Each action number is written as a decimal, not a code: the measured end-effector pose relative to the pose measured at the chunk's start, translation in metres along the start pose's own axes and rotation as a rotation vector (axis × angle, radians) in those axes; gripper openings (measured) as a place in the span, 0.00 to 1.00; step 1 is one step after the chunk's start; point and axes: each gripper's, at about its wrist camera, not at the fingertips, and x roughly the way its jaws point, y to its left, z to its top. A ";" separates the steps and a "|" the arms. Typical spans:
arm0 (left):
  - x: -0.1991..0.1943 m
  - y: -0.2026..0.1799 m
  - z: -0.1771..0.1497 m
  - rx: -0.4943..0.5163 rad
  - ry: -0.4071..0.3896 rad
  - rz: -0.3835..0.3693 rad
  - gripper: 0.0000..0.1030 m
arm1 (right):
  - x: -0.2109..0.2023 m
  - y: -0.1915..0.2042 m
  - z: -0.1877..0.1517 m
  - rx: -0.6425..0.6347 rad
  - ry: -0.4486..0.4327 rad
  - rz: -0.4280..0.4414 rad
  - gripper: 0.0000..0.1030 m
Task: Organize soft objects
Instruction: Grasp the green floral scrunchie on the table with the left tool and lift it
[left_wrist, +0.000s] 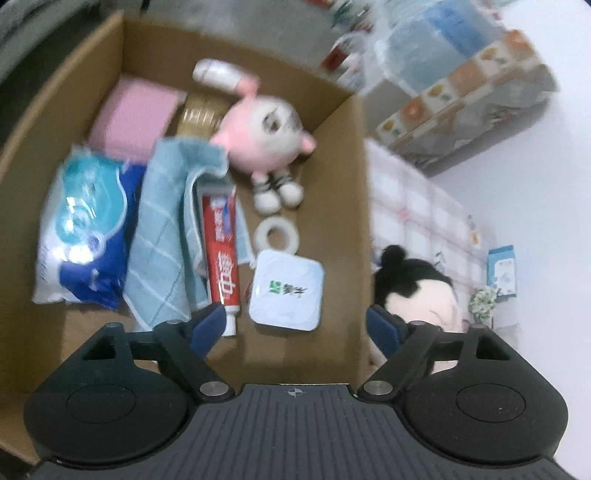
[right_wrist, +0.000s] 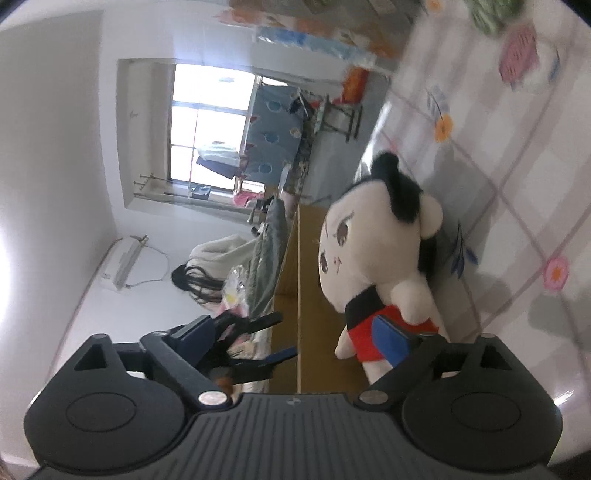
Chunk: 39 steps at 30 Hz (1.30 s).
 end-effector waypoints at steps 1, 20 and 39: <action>-0.008 -0.006 -0.004 0.029 -0.029 0.004 0.87 | -0.003 0.005 -0.001 -0.027 -0.014 -0.011 1.00; -0.003 -0.241 -0.077 0.494 -0.102 -0.037 1.00 | -0.059 0.057 -0.025 -0.676 -0.436 -0.504 1.00; 0.250 -0.364 -0.071 0.576 0.041 -0.097 0.99 | -0.091 0.009 0.014 -0.711 -0.595 -0.601 1.00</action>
